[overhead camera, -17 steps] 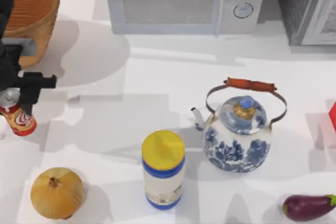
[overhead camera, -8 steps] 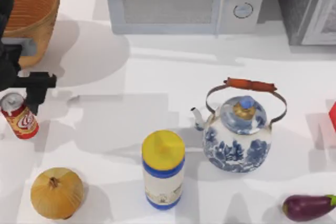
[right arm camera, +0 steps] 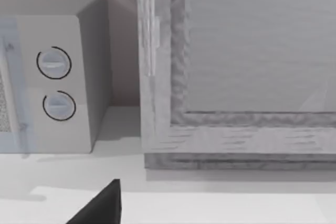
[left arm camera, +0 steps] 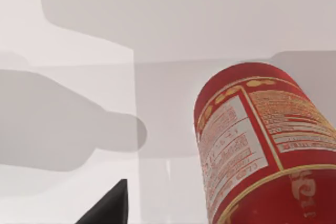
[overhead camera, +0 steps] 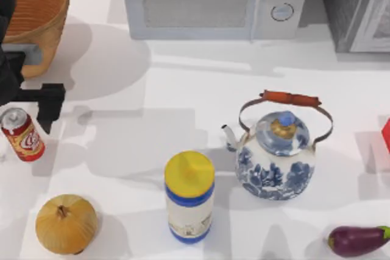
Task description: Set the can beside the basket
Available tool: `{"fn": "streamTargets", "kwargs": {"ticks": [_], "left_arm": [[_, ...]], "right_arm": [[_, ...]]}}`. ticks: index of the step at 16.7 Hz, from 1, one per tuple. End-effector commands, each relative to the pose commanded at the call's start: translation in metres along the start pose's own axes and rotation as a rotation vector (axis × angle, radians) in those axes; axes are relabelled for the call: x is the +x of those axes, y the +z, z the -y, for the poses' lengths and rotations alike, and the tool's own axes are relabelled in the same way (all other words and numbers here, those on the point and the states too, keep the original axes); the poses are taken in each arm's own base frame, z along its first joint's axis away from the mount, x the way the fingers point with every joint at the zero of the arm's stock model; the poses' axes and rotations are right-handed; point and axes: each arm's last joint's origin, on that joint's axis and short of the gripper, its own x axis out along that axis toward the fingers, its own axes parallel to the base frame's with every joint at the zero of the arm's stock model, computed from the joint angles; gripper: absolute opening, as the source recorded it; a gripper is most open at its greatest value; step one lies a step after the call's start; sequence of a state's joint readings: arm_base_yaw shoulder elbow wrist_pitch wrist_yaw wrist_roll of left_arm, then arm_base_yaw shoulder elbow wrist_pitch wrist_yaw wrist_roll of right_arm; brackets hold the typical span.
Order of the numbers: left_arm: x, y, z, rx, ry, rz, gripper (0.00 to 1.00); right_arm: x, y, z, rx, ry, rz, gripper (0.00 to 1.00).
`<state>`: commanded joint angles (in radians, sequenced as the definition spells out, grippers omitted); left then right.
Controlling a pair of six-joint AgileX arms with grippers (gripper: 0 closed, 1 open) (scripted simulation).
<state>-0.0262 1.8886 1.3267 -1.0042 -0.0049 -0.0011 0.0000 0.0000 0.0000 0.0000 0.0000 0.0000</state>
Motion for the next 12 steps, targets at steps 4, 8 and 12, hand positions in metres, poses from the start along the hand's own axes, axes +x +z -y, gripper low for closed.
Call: {"fn": "streamTargets", "kwargs": {"ticks": [4,8,12], "left_arm": [[-0.0009,-0.0015,0.0009,0.005,0.002,-0.012,1.00],[0.0005,-0.0078,0.0013,0.009,0.012,-0.090,1.00],[-0.0062,-0.0090,0.0010,0.008,0.018,-0.132,1.00]], "right_arm": [[0.0000,0.0000,0.0000,0.000,0.000,0.000,1.00],[0.0000,0.0000,0.0000,0.000,0.000,0.000,1.00],[0.0000,0.0000,0.0000,0.000,0.000,0.000,1.00]]}}
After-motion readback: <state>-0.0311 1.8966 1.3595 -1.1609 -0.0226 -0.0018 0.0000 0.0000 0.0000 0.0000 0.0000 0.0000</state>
